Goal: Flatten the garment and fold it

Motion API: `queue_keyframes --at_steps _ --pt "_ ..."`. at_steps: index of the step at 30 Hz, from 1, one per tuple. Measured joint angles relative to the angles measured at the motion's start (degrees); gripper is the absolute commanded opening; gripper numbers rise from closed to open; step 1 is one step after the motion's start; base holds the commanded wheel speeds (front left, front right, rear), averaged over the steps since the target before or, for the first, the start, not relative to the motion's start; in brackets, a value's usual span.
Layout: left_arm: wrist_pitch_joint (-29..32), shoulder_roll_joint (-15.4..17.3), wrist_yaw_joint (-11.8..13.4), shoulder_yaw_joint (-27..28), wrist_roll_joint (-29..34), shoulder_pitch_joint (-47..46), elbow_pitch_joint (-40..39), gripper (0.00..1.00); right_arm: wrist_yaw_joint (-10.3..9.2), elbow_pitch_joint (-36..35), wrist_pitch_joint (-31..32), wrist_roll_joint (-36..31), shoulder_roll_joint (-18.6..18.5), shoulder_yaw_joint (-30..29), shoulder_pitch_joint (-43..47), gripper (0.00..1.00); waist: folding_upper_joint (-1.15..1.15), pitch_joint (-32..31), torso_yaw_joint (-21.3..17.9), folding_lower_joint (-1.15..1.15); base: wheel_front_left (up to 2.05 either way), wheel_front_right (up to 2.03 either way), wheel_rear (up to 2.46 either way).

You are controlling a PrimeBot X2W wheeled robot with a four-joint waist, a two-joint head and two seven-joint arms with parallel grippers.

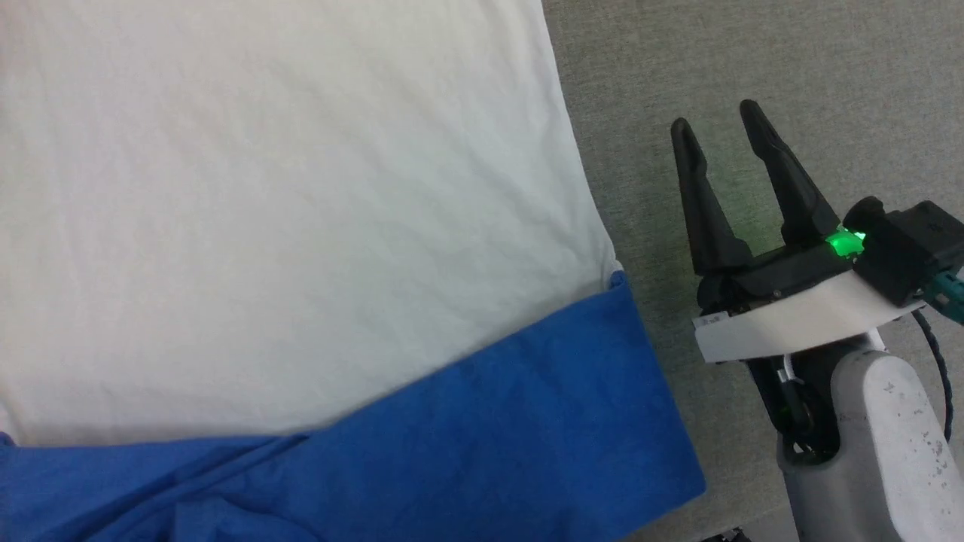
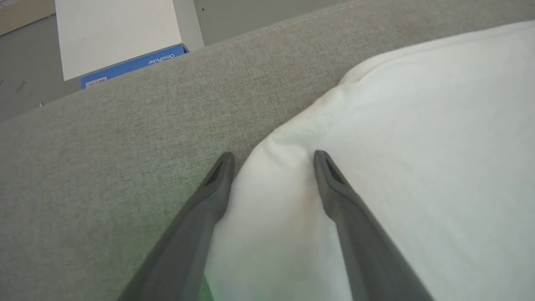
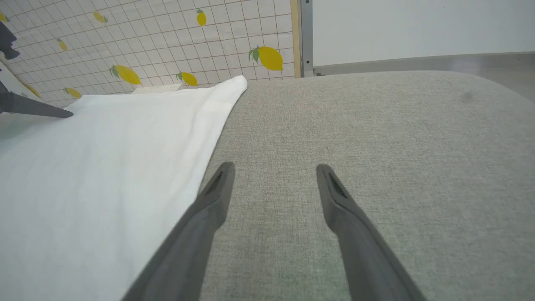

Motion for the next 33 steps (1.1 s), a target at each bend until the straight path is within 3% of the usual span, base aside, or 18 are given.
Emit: queue_keyframes --at_steps 1,2,10,19,25,30,31,32,33 --pt "0.4 0.0 0.1 0.0 -0.3 0.1 -0.5 0.04 0.0 0.1 0.5 -0.5 0.0 0.1 -0.5 1.0 0.0 0.1 0.1 0.0 0.0 0.0 0.0" --pt "0.4 0.0 0.1 0.0 -0.5 0.1 -0.8 0.0 0.0 0.2 0.9 -0.8 0.0 0.4 -1.2 1.0 0.0 0.2 0.2 0.0 0.0 0.0 0.0" --pt "-3.8 -1.8 -2.3 -1.2 -0.2 0.0 -2.1 0.0 0.0 5.1 7.5 -4.6 -0.1 0.8 -17.8 1.0 0.0 0.8 2.0 0.0 0.0 0.0 0.0" --pt "-10.9 -6.8 -6.9 -5.1 2.6 -3.3 -1.1 0.0 0.0 25.5 21.1 -3.6 -1.2 -0.7 -43.2 1.0 0.0 1.7 7.2 0.0 0.0 0.0 0.0" --pt "-16.3 -11.5 -9.0 -8.2 3.7 -5.7 0.6 0.0 0.0 38.3 30.9 -6.9 -1.6 -4.8 -51.9 1.0 0.0 2.7 11.8 0.0 0.0 0.0 0.0" --pt "-19.9 -13.9 -10.0 -9.9 3.8 -7.3 2.6 0.0 0.0 43.9 38.2 -9.7 -1.4 -5.8 -55.6 1.0 0.0 3.5 15.2 0.0 0.0 0.0 0.0" --pt "-20.6 -14.2 -10.1 -10.3 3.8 -7.5 3.0 0.0 0.0 44.5 39.9 -10.4 -1.4 -5.9 -56.5 0.8 0.0 3.7 15.7 0.0 0.0 0.0 0.0" --pt "-21.1 -14.5 -10.2 -10.5 3.8 -7.8 3.3 0.0 0.0 44.9 41.8 -11.2 -1.5 -5.8 -57.5 0.41 0.0 3.9 16.2 -0.01 0.0 0.0 0.0" --pt "-21.8 -14.6 -10.5 -10.8 3.8 -8.0 3.5 0.0 0.0 45.1 43.7 -11.9 -1.5 -5.9 -58.2 0.25 0.0 4.1 16.6 -0.01 0.0 0.0 0.0"
